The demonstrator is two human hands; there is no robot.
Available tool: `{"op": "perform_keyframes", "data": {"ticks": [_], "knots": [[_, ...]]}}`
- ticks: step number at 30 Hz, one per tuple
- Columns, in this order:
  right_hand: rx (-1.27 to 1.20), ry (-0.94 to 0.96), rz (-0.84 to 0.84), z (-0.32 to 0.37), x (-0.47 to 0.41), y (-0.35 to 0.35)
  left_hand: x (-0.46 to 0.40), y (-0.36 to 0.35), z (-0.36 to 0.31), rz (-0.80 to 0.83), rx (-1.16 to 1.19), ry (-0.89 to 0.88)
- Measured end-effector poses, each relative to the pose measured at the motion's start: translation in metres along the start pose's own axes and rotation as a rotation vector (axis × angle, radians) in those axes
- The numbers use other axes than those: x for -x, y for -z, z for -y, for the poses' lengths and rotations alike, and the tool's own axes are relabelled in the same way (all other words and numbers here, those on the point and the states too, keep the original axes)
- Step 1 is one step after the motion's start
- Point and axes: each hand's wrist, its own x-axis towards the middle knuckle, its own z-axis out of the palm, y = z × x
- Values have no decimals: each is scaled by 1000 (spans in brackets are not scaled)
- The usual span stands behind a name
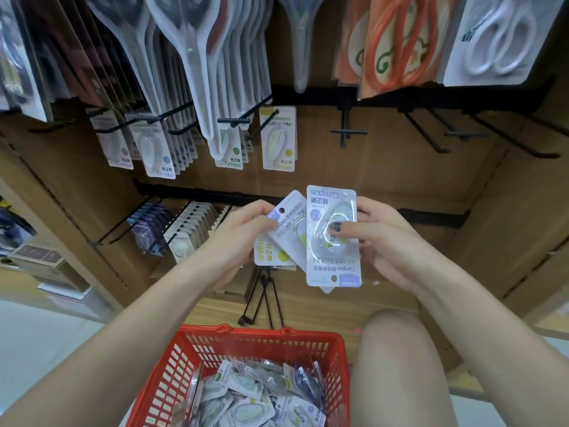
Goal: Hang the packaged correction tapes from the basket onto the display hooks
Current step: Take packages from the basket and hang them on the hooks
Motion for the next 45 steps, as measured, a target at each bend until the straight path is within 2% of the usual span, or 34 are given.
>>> {"op": "perform_keyframes", "data": {"ticks": [2,6,18,23,26,29,32,35,39,45], "knots": [[12,-21,21,3,-1,-1,1,-4,3,25,21,-4],[57,-56,53,4,-3,-2,0,-6,11,8,-163,-117],[-215,80,-362,2,2,-3,-8,6,23,-276,-206,-181],[-333,124,-416,3,3,-5,-7,6,26,-259,-333,-232],[-351,128,-534,0,2,-16,-5,0,26,-281,-387,-292],[-267,118,-675,-13,3,-27,-4,-5,24,-327,-350,-313],[26,96,-794,-28,7,-34,-6,-3,29,-387,-301,-305],[204,31,-741,-35,10,-36,-8,0,34,-437,-272,-283],[413,-52,-532,-30,12,-31,-10,1,34,-480,-255,-267],[431,-47,-199,-18,15,-17,-10,0,25,-496,-188,-253]]}}
